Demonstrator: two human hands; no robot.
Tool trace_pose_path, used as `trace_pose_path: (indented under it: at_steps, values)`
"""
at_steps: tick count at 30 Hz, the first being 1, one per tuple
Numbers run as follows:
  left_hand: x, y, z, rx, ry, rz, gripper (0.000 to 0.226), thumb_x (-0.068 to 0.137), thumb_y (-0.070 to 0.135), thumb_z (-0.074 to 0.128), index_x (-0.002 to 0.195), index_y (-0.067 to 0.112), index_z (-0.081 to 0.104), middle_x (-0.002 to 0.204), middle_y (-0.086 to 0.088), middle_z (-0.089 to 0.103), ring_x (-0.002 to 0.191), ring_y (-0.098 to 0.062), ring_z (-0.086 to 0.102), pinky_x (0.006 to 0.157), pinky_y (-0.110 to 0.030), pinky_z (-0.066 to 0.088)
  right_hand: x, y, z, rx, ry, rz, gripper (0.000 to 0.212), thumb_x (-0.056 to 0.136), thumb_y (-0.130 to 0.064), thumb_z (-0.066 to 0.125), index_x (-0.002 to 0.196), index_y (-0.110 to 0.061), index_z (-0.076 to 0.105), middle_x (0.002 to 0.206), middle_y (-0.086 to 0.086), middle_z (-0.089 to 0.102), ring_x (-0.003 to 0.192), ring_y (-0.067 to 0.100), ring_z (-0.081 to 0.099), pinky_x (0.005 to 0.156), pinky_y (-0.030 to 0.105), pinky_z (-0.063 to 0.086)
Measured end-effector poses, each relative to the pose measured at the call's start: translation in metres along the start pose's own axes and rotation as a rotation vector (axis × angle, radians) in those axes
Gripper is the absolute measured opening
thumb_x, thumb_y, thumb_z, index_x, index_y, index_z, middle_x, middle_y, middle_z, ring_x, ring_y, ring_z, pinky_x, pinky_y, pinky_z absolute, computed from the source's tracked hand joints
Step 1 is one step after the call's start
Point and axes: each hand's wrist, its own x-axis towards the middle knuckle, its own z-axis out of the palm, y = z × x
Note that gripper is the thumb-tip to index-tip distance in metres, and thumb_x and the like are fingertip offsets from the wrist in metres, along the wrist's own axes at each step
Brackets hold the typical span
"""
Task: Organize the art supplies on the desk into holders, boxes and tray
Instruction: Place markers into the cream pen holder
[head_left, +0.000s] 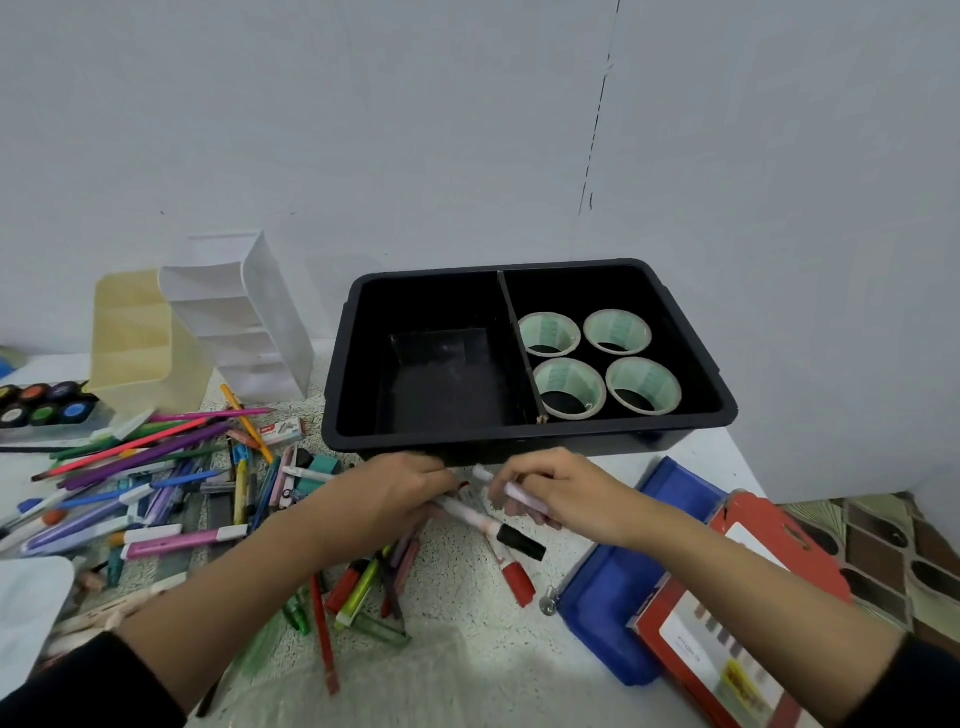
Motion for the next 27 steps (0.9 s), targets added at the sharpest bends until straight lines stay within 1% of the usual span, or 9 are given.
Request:
trace_pose_path:
  at_steps: [4,6,8,11,14,17,21,24,27]
  values:
    - [-0.017,0.000,-0.014,-0.060,0.054,-0.044,0.019,0.099,0.038,0.054,0.112,0.027,0.061,0.098,0.016,0.054,0.085,-0.001,0.049,0.073,-0.018,0.043,-0.007,-0.016,-0.011,0.314,-0.125,-0.017,0.040,0.094,0.007,0.034,0.103,-0.002,0.072,0.079,0.008,0.067,0.066,0.019,0.052,0.061,0.028,0.047]
    - [-0.033,-0.001,-0.023,-0.094,0.069,-0.073,0.026,0.099,0.045,0.046,0.117,0.033,0.060,0.102,0.020,0.055,0.088,0.002,0.052,0.074,-0.018,0.046,-0.008,-0.023,-0.014,0.419,-0.182,-0.028,0.038,0.094,0.009,0.033,0.106,0.003,0.069,0.082,0.016,0.065,0.064,0.020,0.052,0.062,0.029,0.047]
    - [-0.052,-0.005,-0.033,-0.136,0.111,-0.110,0.029,0.100,0.047,0.042,0.122,0.037,0.058,0.105,0.023,0.055,0.091,0.003,0.054,0.076,-0.020,0.047,-0.005,-0.033,-0.015,0.452,-0.231,-0.034,0.037,0.096,0.008,0.033,0.108,0.003,0.067,0.078,0.017,0.060,0.062,0.020,0.049,0.063,0.030,0.045]
    - [-0.076,-0.013,-0.044,-0.209,0.223,-0.190,0.019,0.103,0.041,0.048,0.119,0.040,0.057,0.102,0.026,0.055,0.091,-0.002,0.056,0.073,-0.021,0.047,0.006,-0.053,-0.010,0.552,-0.318,-0.042,0.033,0.101,0.004,0.035,0.110,0.000,0.066,0.088,0.018,0.063,0.060,0.021,0.045,0.060,0.032,0.040]
    - [-0.097,-0.025,-0.052,-0.318,0.349,-0.291,0.015,0.102,0.034,0.052,0.115,0.041,0.052,0.090,0.019,0.058,0.078,-0.012,0.057,0.065,-0.031,0.048,0.027,-0.079,0.004,0.552,-0.322,-0.078,0.033,0.103,0.000,0.035,0.115,-0.001,0.066,0.099,0.020,0.063,0.059,0.021,0.045,0.058,0.032,0.040]
    - [-0.119,-0.044,-0.057,-0.391,0.462,-0.379,0.020,0.102,0.038,0.046,0.121,0.032,0.049,0.089,0.008,0.062,0.079,-0.018,0.062,0.070,-0.048,0.052,0.053,-0.107,0.024,0.583,-0.278,-0.083,0.040,0.100,0.004,0.032,0.121,-0.001,0.065,0.104,0.024,0.065,0.061,0.021,0.050,0.060,0.032,0.046]
    - [-0.148,-0.078,-0.063,-0.503,0.574,-0.466,0.030,0.100,0.041,0.046,0.129,0.039,0.039,0.090,-0.002,0.066,0.080,-0.029,0.065,0.074,-0.057,0.052,0.095,-0.137,0.065,0.710,-0.257,-0.054,0.053,0.088,0.017,0.028,0.122,0.002,0.065,0.101,0.024,0.063,0.061,0.023,0.049,0.059,0.030,0.048]
    - [-0.172,-0.106,-0.071,-0.645,0.660,-0.487,0.026,0.102,0.037,0.044,0.127,0.033,0.042,0.083,-0.007,0.065,0.071,-0.031,0.061,0.068,-0.051,0.052,0.126,-0.158,0.101,0.823,-0.276,-0.036,0.057,0.086,0.027,0.030,0.127,0.003,0.062,0.101,0.022,0.061,0.073,0.029,0.057,0.061,0.030,0.054]
    - [-0.198,-0.137,-0.081,-0.760,0.716,-0.510,0.025,0.103,0.033,0.041,0.127,0.027,0.044,0.081,-0.010,0.066,0.067,-0.030,0.061,0.065,-0.042,0.053,0.154,-0.178,0.140,0.874,-0.255,-0.034,0.049,0.090,0.026,0.041,0.130,0.003,0.058,0.099,0.020,0.061,0.081,0.027,0.064,0.068,0.030,0.058]
